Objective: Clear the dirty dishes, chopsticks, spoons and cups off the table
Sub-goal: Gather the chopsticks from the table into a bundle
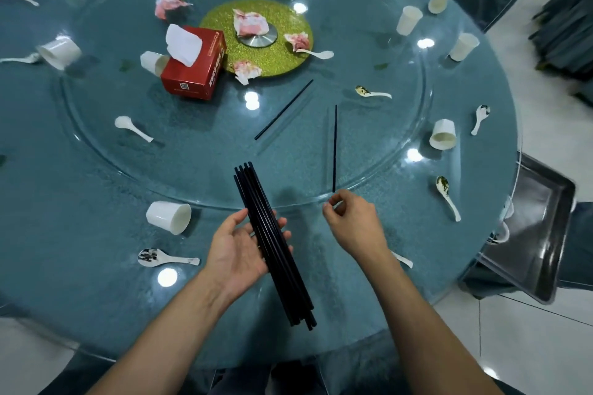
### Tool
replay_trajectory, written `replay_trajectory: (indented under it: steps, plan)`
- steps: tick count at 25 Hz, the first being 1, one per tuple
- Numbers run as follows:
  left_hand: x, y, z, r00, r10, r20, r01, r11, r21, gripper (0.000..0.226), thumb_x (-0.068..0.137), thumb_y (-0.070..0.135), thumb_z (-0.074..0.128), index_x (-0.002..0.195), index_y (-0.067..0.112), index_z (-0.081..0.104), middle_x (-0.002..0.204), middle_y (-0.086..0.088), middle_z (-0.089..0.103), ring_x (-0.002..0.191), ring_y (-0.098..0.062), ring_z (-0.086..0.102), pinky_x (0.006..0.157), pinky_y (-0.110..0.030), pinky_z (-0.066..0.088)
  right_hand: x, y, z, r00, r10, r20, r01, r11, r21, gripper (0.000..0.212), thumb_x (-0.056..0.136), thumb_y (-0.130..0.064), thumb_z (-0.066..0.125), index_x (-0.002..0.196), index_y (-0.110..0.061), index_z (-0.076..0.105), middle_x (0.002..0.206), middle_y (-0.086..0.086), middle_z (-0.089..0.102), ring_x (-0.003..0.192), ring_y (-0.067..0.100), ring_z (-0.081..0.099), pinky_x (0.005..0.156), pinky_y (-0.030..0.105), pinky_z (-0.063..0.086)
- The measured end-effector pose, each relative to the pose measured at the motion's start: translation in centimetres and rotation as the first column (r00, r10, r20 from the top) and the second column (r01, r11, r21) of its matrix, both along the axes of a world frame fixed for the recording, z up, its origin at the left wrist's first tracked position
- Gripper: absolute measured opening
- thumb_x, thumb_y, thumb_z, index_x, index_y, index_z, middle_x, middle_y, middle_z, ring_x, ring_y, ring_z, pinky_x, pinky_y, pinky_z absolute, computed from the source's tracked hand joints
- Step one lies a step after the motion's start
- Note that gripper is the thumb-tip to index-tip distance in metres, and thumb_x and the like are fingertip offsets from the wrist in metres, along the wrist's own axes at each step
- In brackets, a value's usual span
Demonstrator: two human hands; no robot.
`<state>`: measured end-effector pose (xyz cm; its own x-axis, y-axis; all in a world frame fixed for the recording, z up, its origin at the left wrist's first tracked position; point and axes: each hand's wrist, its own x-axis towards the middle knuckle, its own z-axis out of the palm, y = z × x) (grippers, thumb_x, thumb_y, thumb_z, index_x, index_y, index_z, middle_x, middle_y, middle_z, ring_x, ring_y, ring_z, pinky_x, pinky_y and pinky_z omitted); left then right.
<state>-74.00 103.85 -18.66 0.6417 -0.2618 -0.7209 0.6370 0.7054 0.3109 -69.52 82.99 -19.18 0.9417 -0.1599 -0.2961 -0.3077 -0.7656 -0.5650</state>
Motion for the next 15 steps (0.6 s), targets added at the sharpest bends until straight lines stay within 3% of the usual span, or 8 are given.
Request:
replay_trajectory:
  steps: [7,11,15]
  plan:
    - [4.1,2.6,-0.2,1.0,0.02,-0.013,-0.02,1.0,-0.003,0.055,0.085,0.041,0.054,0.124,0.004,0.065,0.112,-0.018,0.071,0.102,-0.035,0.065,0.105,-0.055,0.043,8.3,0.5,-3.4,0.998,-0.059,-0.024,0.057,0.995,-0.08,0.017,0.094,-0.032,0.059,0.106,-0.022,0.063,0.093,0.004,0.071,0.082,0.025,0.067,0.076,0.042,0.058]
    - [6.6,3.8,-0.5,0.999,0.025,-0.026,-0.025,1.0,-0.01,0.055,0.087,0.042,0.053,0.125,0.004,0.064,0.112,-0.018,0.07,0.1,-0.036,0.066,0.105,-0.055,0.043,11.2,0.8,-5.2,0.996,-0.082,-0.032,0.077,0.988,-0.135,0.027,0.096,-0.027,0.058,0.121,-0.016,0.059,0.107,0.007,0.07,0.098,0.029,0.065,0.083,0.039,0.054]
    - [9.0,4.7,-0.7,0.999,0.033,-0.033,-0.032,0.999,0.012,0.058,0.088,0.042,0.05,0.129,0.003,0.062,0.112,-0.019,0.069,0.1,-0.036,0.065,0.102,-0.055,0.045,13.7,0.9,-6.7,0.993,-0.12,-0.023,0.109,0.958,-0.265,0.031,0.098,-0.033,0.056,0.12,-0.012,0.054,0.117,0.014,0.066,0.111,0.036,0.062,0.094,0.046,0.045]
